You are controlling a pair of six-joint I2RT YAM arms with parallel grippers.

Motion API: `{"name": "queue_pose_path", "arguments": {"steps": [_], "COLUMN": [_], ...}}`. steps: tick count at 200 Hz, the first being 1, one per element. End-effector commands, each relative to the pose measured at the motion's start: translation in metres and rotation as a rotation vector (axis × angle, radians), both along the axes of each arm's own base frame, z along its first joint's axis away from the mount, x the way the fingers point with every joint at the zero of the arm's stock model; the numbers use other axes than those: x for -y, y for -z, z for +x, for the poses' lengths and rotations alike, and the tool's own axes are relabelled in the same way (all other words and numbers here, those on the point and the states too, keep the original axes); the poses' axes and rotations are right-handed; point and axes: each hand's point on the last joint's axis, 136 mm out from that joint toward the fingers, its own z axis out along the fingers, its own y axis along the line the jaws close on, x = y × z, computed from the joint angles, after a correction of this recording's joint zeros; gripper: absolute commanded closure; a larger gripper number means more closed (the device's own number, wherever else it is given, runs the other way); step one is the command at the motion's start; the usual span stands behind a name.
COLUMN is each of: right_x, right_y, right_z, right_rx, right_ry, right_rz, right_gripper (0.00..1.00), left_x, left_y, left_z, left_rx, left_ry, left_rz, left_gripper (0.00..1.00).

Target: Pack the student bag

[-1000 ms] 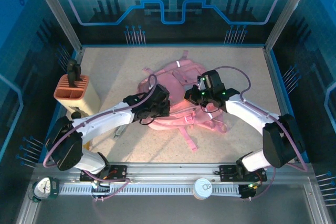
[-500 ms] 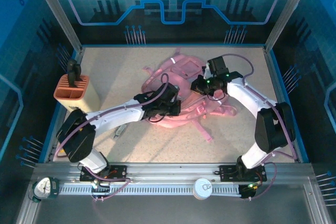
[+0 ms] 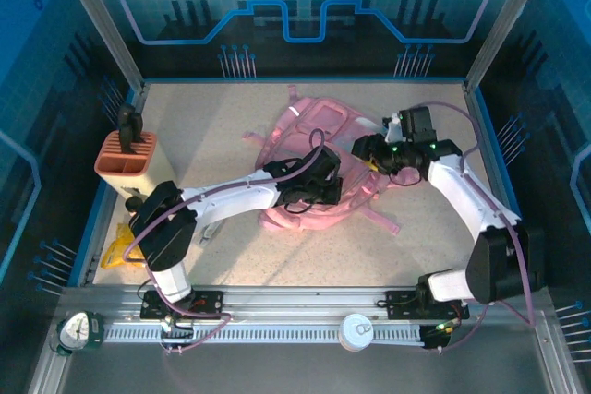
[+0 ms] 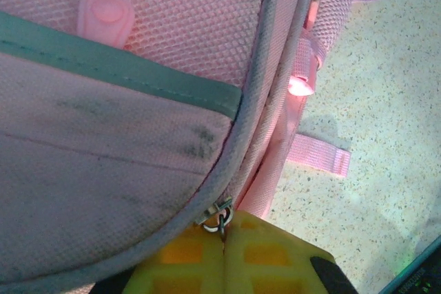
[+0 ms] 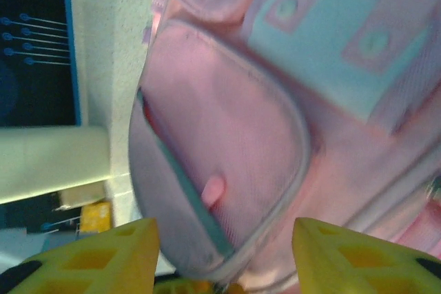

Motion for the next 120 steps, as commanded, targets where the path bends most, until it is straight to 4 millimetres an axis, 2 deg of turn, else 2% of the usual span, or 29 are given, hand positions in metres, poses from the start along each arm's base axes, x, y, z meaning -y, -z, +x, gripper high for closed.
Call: {"name": "queue_pose_path", "arguments": {"steps": [1, 27, 60, 90, 120], "right_x": [-0.011, -0.017, -0.025, -0.035, -0.037], "right_y": [0.015, 0.037, 0.049, 0.046, 0.044], "right_z": [-0.023, -0.026, -0.019, -0.017, -0.019], "right_rx": [-0.1, -0.145, -0.165, -0.16, -0.16], "right_ry": [0.031, 0.092, 0.137, 0.122, 0.131], "right_rz": [0.116, 0.203, 0.274, 0.293, 0.283], "right_gripper": [0.43, 0.42, 0.46, 0.49, 0.52], "left_x": [0.02, 0.023, 0.026, 0.025, 0.024], "left_y": [-0.007, -0.007, -0.007, -0.005, -0.005], "left_z": [-0.011, -0.015, -0.02, -0.022, -0.024], "left_rx": [-0.018, -0.028, -0.037, -0.043, -0.038], "left_ry": [0.078, 0.092, 0.113, 0.14, 0.164], "left_rz": [-0.034, -0.039, -0.045, -0.025, -0.008], "left_gripper": [1.0, 1.0, 1.0, 1.0, 1.0]}}
